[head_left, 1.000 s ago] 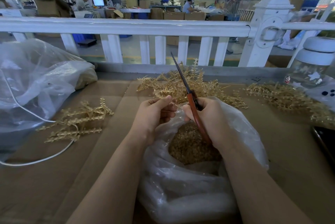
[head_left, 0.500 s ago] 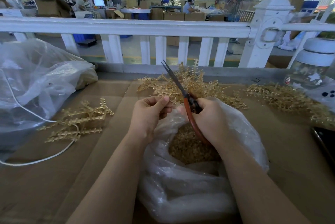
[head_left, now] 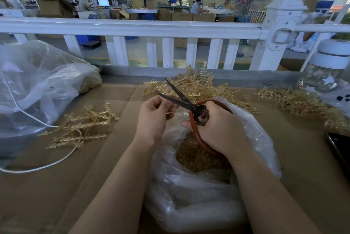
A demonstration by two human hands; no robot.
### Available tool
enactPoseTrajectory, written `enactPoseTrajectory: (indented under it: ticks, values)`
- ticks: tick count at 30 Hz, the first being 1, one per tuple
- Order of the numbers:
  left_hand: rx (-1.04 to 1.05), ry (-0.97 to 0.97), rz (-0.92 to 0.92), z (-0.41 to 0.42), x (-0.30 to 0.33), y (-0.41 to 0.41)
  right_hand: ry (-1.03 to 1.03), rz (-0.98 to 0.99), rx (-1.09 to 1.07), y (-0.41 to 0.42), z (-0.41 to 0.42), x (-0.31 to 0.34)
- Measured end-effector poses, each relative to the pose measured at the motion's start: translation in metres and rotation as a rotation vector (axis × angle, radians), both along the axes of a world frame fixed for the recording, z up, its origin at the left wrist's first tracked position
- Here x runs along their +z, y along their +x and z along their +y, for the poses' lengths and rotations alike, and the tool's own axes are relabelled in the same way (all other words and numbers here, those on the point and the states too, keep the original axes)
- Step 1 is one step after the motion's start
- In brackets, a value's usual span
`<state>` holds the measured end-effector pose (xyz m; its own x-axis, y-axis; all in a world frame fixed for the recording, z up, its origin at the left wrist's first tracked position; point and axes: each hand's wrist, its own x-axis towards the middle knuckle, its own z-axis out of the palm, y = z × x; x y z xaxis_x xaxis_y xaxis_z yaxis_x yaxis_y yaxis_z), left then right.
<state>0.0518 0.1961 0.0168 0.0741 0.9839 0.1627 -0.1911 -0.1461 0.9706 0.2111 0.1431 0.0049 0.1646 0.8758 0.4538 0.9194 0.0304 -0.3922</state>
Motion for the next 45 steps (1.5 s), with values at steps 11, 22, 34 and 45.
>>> enactPoseTrajectory:
  ticks: [11, 22, 34, 45]
  values:
    - [-0.083, -0.097, -0.099, -0.0030, 0.0051, -0.0047, -0.028, 0.006, -0.016, -0.0006, -0.0023, 0.0029]
    - [-0.060, -0.091, -0.130, -0.0038, 0.0067, -0.0075, -0.015, -0.084, -0.110, -0.0041, -0.0014, 0.0076]
    - [-0.081, -0.089, -0.149, -0.0032, 0.0065, -0.0092, -0.020, -0.067, -0.103, -0.0042, -0.0022, 0.0074]
    - [-0.100, -0.057, -0.156, -0.0034, 0.0058, -0.0094, -0.012, -0.049, -0.090, -0.0023, -0.0009, 0.0059]
